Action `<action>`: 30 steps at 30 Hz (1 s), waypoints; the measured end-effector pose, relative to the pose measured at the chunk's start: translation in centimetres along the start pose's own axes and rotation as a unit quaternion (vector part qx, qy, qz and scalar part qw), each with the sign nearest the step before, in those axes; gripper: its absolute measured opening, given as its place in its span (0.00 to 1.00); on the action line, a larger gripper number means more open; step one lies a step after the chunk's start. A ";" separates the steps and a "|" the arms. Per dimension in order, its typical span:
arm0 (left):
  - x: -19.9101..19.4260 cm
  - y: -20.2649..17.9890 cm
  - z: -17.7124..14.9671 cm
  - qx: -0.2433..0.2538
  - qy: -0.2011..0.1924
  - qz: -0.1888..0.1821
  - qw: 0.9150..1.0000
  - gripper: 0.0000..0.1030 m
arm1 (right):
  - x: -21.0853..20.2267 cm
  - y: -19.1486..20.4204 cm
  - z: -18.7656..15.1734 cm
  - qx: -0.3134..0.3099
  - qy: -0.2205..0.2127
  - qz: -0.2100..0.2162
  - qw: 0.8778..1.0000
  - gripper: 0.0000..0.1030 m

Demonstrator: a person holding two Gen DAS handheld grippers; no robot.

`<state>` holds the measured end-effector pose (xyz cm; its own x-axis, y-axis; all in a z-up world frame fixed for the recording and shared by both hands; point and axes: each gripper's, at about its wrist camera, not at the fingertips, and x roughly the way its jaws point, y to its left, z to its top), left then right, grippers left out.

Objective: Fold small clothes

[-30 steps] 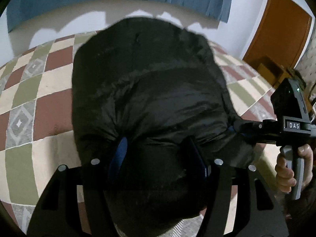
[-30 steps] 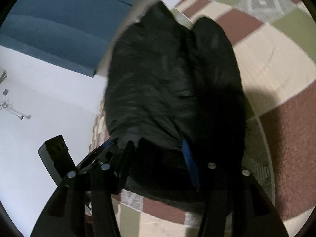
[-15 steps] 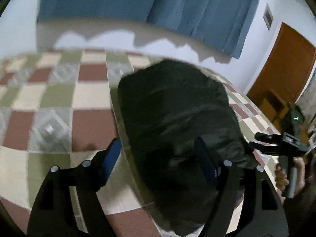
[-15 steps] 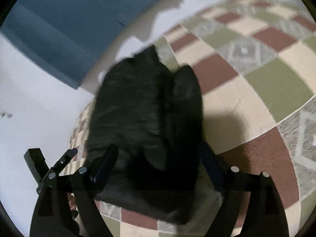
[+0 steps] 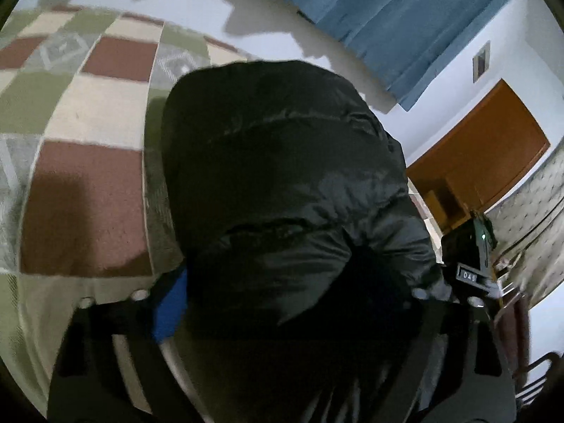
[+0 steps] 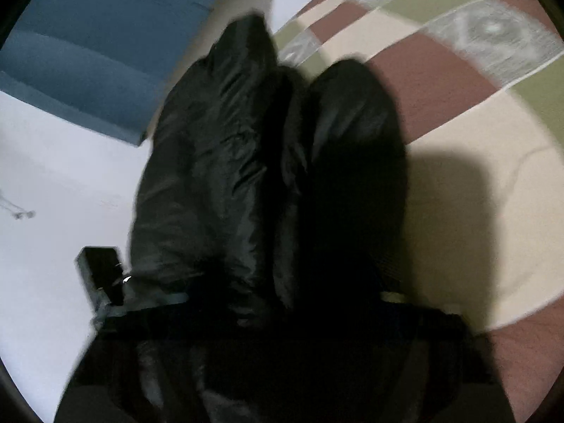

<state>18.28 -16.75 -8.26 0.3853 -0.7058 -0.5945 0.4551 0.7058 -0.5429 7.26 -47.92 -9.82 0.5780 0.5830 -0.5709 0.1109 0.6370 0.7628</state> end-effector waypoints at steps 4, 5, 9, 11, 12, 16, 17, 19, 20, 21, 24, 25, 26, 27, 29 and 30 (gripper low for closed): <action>-2.3 0.2 0.7 -0.001 -0.024 0.011 1.000 0.53 | 0.4 2.0 0.3 -0.025 -0.006 0.021 0.999 0.32; -3.1 0.4 0.9 -0.004 -0.033 0.016 0.999 0.50 | 0.8 2.8 0.3 -0.030 -0.004 0.038 0.999 0.31; -7.8 0.8 0.8 0.001 -0.069 0.046 0.997 0.47 | 3.1 5.0 0.2 -0.042 0.014 0.086 0.995 0.30; -9.9 1.5 0.0 -0.007 -0.075 0.057 0.996 0.47 | 4.5 5.5 -0.1 -0.037 0.029 0.107 0.993 0.30; -10.4 1.8 -0.4 -0.007 -0.074 0.063 0.995 0.46 | 5.1 5.5 -0.3 -0.032 0.036 0.113 0.992 0.30; -10.2 2.5 -2.5 0.032 -0.054 0.117 0.991 0.46 | 6.8 4.7 -1.1 -0.026 0.052 0.104 0.993 0.32; -10.1 2.2 -2.8 0.044 -0.056 0.126 0.989 0.46 | 6.7 4.7 -1.2 -0.024 0.050 0.102 0.993 0.33; -10.5 1.6 -2.9 0.059 -0.063 0.134 0.987 0.46 | 6.1 5.1 -1.2 -0.032 0.047 0.095 0.994 0.39; -10.8 1.1 -2.8 0.069 -0.067 0.138 0.986 0.46 | 5.5 5.3 -1.3 -0.039 0.045 0.086 0.995 0.41; -11.4 0.3 -2.6 0.082 -0.075 0.143 0.983 0.46 | 4.4 5.5 -1.4 -0.051 0.041 0.071 0.995 0.43; -13.2 -1.5 -2.1 0.126 -0.102 0.141 0.977 0.56 | 1.4 6.2 -1.2 -0.072 0.007 0.046 0.996 0.49; -13.6 -2.2 -1.9 0.140 -0.109 0.140 0.974 0.61 | 0.4 6.4 -0.9 -0.072 -0.010 0.039 0.997 0.49; -13.7 -2.8 -1.6 0.151 -0.110 0.137 0.973 0.63 | -0.4 6.9 -0.5 -0.070 -0.021 0.038 0.997 0.50; -13.5 -3.2 -1.2 0.157 -0.108 0.135 0.972 0.63 | -0.9 7.3 -0.2 -0.070 -0.030 0.042 0.996 0.51; -12.7 -3.2 -0.1 0.157 -0.101 0.136 0.973 0.64 | -1.5 9.2 1.0 -0.081 -0.044 0.052 0.994 0.51; -12.0 -2.7 0.7 0.146 -0.093 0.139 0.975 0.64 | -1.4 10.1 1.5 -0.086 -0.047 0.049 0.994 0.51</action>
<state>12.95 -10.20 0.74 0.6529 -0.5071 -0.5626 0.5106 0.8433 -0.1675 8.79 -43.04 -0.83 0.6538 0.6015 -0.4591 -0.0848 0.6611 0.7455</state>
